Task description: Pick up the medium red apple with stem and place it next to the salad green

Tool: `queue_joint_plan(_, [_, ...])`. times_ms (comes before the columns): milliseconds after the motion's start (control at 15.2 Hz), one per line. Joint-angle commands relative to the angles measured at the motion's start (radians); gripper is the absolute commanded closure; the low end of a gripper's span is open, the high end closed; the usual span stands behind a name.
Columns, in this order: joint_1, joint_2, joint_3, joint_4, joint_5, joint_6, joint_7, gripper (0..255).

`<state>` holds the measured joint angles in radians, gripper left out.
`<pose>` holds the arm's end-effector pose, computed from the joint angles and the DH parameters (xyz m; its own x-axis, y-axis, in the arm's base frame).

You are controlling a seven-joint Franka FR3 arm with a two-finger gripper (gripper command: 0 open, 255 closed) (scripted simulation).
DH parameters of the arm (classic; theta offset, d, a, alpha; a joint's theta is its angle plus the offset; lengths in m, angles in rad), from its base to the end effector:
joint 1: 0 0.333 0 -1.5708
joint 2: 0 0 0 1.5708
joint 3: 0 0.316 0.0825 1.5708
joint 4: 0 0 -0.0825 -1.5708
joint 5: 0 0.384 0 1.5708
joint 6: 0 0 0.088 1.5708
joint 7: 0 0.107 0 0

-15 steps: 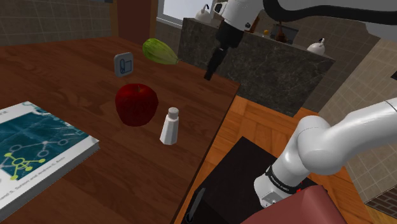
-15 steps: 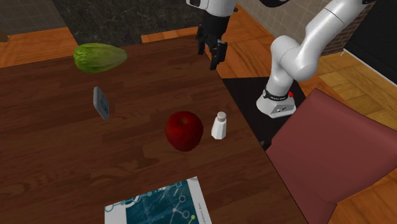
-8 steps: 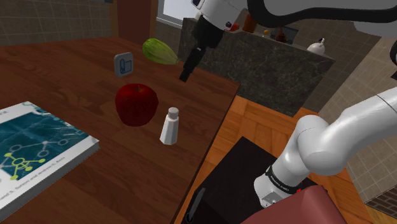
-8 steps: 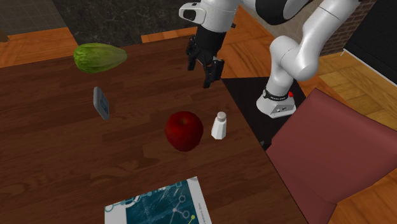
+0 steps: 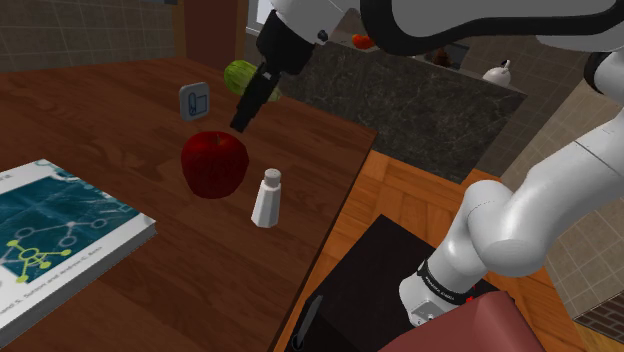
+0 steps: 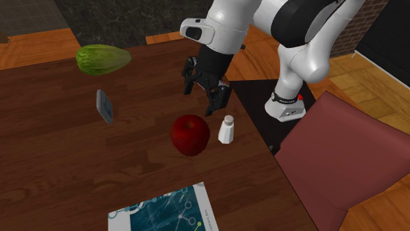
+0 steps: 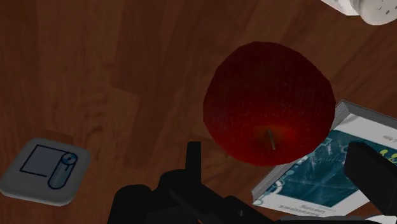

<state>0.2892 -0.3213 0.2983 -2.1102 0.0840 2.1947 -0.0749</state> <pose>0.4039 0.2921 0.5849 0.7417 0.5517 0.3815 0.5830 -0.8115 0.0398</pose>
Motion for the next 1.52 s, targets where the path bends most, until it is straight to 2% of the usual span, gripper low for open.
queue_joint_plan(0, [0.009, 0.031, 0.023, 0.029, -0.011, 0.027, 0.012, 0])
queue_joint_plan(528, [0.004, 0.091, 0.038, -0.007, -0.031, 0.121, 0.026, 0])
queue_joint_plan(990, [0.004, 0.091, 0.038, -0.007, -0.031, 0.121, 0.026, 0])
queue_joint_plan(1056, [0.004, 0.091, 0.038, -0.007, -0.031, 0.121, 0.026, 255])
queue_joint_plan(1452, [0.004, 0.087, 0.037, -0.011, -0.029, 0.121, 0.025, 255])
